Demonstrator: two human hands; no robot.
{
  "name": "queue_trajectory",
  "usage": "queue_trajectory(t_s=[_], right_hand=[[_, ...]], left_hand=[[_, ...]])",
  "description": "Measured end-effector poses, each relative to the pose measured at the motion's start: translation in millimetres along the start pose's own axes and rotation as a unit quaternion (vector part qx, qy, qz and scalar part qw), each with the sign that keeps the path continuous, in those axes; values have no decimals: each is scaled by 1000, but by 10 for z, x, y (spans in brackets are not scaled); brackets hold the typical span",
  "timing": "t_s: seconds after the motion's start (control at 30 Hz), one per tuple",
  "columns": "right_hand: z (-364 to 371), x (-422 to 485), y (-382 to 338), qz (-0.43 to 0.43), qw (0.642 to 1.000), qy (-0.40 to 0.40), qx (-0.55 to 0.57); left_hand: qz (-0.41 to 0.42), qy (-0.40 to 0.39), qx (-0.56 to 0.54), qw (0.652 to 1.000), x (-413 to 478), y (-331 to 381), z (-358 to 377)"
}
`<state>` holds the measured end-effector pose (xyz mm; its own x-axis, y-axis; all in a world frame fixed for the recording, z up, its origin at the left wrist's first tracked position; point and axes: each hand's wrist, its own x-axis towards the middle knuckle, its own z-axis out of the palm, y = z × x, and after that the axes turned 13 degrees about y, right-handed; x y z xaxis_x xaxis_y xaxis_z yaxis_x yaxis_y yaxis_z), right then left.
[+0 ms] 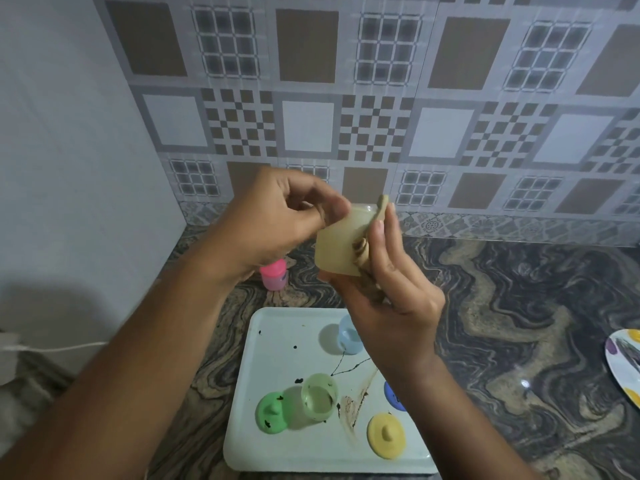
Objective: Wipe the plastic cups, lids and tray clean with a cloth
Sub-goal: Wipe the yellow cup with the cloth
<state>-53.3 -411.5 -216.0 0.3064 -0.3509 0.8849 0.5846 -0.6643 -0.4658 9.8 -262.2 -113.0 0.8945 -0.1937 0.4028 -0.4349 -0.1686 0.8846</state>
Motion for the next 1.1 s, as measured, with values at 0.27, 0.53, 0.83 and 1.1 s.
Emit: queue_trajectory(t_s=[0.27, 0.53, 0.83, 1.1], right_hand=[[-11, -28, 126, 68, 996, 10, 61], [38, -80, 176, 106, 992, -3, 72], [71, -96, 163, 60, 996, -50, 49], [-23, -218, 186, 237, 959, 6, 157]], left_hand=[[-60, -27, -59, 996, 12, -106, -24], [1, -19, 51, 999, 27, -102, 10], [-28, -25, 64, 997, 49, -149, 1], [-124, -25, -56, 990, -3, -313, 70]])
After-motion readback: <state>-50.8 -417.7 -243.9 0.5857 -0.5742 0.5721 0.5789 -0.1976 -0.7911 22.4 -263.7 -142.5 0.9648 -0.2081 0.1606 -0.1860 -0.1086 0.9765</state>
